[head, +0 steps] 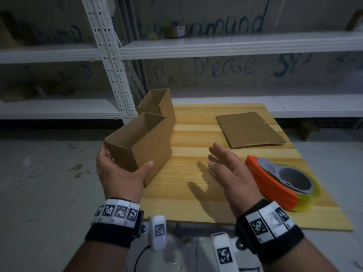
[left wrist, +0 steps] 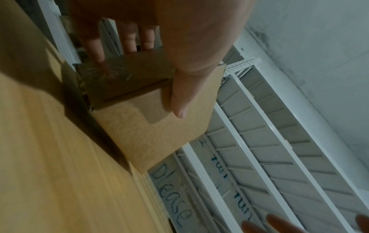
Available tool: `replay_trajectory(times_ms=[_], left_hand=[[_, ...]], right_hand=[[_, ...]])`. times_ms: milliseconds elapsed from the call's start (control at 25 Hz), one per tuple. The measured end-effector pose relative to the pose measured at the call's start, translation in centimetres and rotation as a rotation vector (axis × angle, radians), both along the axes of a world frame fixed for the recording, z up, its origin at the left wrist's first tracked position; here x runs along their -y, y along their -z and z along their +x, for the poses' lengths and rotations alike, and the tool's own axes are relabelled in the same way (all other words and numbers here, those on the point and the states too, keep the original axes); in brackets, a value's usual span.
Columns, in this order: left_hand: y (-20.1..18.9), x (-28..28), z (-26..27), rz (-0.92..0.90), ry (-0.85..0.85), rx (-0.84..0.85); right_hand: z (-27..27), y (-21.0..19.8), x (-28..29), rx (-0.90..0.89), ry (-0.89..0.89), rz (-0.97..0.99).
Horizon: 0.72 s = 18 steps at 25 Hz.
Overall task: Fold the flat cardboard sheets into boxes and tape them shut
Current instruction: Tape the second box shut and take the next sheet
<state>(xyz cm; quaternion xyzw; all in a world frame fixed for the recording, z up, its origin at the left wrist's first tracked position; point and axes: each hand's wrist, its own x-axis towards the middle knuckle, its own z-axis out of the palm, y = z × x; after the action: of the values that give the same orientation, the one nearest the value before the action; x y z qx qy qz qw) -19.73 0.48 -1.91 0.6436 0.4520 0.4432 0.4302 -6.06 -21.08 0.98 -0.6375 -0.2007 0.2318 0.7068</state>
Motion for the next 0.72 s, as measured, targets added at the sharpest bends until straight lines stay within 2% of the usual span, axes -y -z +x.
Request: replay_trajectory(times_ms=[120,280,440,720], left_hand=[[0.9,-0.4,0.3,-0.001,-0.066,-0.047],[0.9,-0.5,0.4,-0.053,-0.01,-0.056],[1.4,-0.5,0.7,-0.016,-0.015,-0.093],[1.5,-1.2,1.9,-0.001,-0.079,-0.06]], right_hand=[[0.2,0.2,0.3,-0.026,0.009,-0.002],[0.7,0.1,0.6,-0.058,-0.006,-0.017],[1.2,0.4,0.6,-0.09,0.022,0.019],[1.1,0.7,0.9,-0.052,-0.01,0.009]])
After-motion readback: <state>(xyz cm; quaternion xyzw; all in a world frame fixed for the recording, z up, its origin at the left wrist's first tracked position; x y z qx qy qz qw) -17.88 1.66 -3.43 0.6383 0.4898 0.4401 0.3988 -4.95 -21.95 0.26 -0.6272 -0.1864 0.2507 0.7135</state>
